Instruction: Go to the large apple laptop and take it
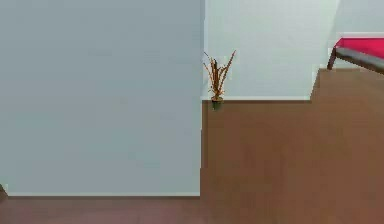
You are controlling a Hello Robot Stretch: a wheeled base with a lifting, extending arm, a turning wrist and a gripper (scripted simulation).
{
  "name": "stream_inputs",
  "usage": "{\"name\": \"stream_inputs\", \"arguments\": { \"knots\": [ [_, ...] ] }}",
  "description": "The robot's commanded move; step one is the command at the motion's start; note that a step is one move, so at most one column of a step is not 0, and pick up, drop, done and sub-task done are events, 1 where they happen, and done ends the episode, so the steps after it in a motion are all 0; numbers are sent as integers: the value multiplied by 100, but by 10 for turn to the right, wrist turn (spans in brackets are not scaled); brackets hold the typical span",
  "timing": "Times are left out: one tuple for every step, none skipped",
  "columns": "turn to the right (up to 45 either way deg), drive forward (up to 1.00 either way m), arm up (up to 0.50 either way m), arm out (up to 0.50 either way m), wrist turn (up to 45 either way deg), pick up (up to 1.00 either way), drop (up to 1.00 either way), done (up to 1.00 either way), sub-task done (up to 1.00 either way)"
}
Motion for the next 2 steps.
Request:
{"name": "stream_inputs", "arguments": {
  "knots": [
    [-450,0,0,0,0,0,0,0,0],
    [-390,0,0,0,0,0,0,0,0]
  ]
}}
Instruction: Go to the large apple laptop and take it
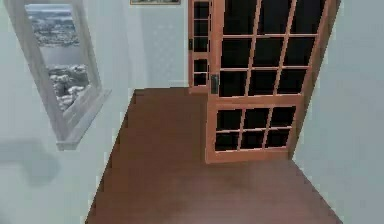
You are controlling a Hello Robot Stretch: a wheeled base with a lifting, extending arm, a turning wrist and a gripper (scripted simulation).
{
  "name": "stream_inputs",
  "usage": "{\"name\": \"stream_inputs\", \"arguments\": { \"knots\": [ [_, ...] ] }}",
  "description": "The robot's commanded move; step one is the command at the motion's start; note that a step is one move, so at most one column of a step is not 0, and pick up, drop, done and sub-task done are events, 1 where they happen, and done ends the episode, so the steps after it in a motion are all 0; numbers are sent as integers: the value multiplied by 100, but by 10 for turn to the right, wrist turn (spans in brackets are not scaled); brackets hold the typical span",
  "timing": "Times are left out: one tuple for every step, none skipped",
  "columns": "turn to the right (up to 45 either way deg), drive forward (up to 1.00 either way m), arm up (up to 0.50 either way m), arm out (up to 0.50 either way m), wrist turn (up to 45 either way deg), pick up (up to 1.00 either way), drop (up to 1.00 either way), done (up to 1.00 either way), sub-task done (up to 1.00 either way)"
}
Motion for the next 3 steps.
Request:
{"name": "stream_inputs", "arguments": {
  "knots": [
    [0,100,0,0,0,0,0,0,0],
    [0,50,0,0,0,0,0,0,0],
    [-60,0,0,0,0,0,0,0,0]
  ]
}}
